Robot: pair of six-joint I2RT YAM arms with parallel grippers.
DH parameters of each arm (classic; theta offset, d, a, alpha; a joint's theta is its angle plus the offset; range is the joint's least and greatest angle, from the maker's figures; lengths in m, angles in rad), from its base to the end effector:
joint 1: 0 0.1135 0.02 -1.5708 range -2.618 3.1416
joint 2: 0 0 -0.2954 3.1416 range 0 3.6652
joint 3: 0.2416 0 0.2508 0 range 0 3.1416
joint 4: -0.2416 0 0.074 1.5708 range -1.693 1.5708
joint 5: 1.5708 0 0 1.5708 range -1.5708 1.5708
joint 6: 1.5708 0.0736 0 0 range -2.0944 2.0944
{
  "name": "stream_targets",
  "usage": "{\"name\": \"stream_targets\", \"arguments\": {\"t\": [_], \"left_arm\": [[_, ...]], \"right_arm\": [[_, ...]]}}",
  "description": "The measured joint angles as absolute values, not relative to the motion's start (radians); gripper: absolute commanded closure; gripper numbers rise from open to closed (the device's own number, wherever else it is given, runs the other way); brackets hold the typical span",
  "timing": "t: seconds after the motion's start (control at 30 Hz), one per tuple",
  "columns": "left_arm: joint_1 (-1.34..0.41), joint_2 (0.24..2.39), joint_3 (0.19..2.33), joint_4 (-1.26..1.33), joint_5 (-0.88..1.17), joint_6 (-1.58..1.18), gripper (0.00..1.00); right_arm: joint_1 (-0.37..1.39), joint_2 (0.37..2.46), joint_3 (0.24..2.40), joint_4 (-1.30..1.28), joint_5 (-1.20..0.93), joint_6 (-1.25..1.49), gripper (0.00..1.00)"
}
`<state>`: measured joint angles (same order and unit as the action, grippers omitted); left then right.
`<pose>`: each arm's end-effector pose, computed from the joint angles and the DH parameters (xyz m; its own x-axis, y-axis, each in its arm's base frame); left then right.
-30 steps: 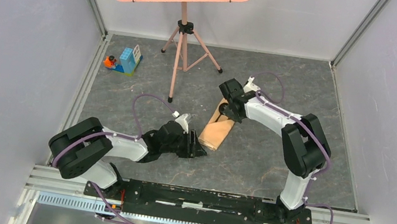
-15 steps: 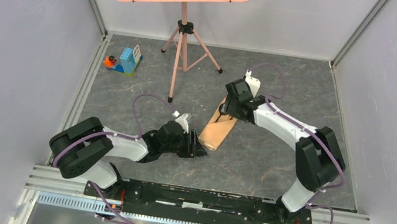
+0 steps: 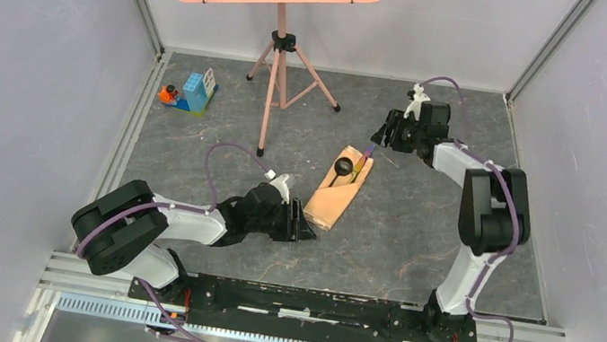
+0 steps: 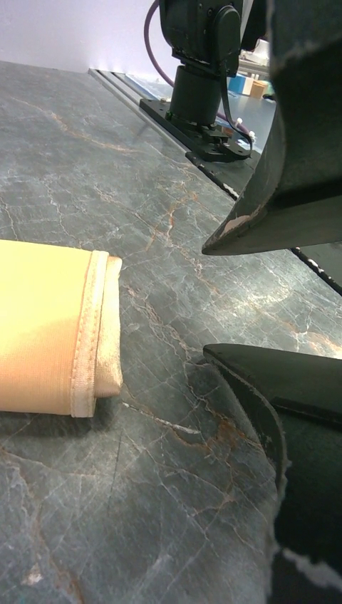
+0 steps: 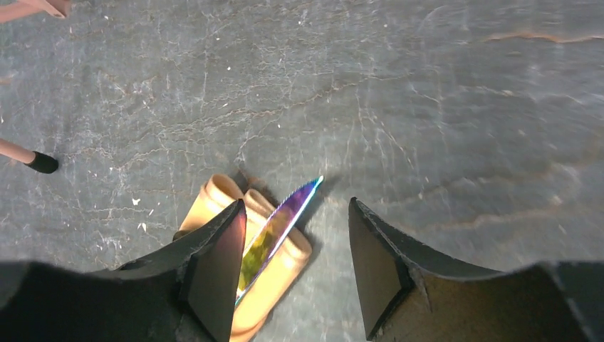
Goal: Fold the napkin into a case and place the utensils inside
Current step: Insert the knife into the folded napkin.
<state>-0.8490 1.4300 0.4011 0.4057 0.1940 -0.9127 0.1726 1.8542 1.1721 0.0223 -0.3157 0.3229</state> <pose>0.1706 -0.2153 0.1430 -0.9004 -0.1520 -0.4076 0.2087 0.6713 -0.7112 0.4327 0.0986 0.2019 -0.7011 0.1840 -0.6889 -0.1924 0.8815 0.4312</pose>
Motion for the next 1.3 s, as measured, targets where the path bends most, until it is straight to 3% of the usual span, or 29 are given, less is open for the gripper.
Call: {"name": "stream_targets", "arguments": {"t": [0.17, 0.4, 0.97, 1.3], "left_arm": [[-0.859, 1.43, 0.401, 0.391, 0.193, -0.933, 0.45], [-0.875, 1.43, 0.401, 0.39, 0.192, -0.947, 0.46], [-0.876, 1.494, 0.443, 0.399, 0.193, -0.974, 0.47], [-0.877, 1.579, 0.482, 0.468, 0.214, -0.999, 0.49]], "right_arm": [[0.139, 2.054, 1.317, 0.022, -0.48, 0.307, 0.44], [0.084, 2.167, 1.403, 0.064, -0.635, 0.329, 0.49], [0.064, 2.238, 1.26, 0.366, -0.856, 0.531, 0.99], [0.064, 2.222, 1.136, 0.532, -0.899, 0.655, 1.0]]}}
